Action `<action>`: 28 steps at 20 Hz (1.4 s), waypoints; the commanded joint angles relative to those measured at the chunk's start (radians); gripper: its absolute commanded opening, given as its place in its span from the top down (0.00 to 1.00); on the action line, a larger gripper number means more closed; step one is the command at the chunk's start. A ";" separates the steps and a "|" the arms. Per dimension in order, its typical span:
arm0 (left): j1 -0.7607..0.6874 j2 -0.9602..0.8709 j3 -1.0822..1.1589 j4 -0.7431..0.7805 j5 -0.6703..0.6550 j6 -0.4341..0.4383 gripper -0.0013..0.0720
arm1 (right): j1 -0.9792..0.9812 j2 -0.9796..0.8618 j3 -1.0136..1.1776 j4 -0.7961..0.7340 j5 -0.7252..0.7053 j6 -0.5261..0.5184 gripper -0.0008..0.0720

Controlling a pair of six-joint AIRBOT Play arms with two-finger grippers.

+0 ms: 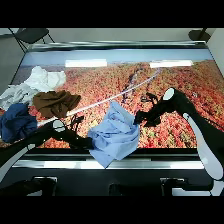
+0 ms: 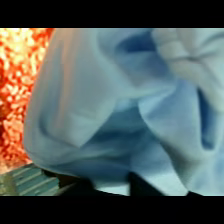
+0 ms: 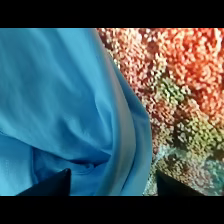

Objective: Fold the shirts.

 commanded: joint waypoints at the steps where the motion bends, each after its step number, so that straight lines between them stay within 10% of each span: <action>1: -0.006 -0.019 -0.002 -0.014 0.026 0.021 0.94 | 0.043 -0.027 -0.007 0.013 -0.056 0.003 0.57; 2: -0.006 -0.010 0.011 -0.014 0.014 0.063 0.94 | 0.050 -0.026 -0.006 0.014 -0.059 0.004 0.88; 12: 0.167 0.484 0.663 0.267 0.071 0.017 0.94 | 0.048 0.417 0.491 -0.361 -0.220 0.013 0.90; 17: 0.182 0.629 0.929 0.233 0.258 -0.027 0.94 | 0.048 0.733 0.603 -0.218 -0.447 0.153 0.90; 28: 0.169 0.576 0.825 0.420 0.088 -0.037 0.94 | 0.048 0.679 0.537 -0.362 0.362 0.175 0.90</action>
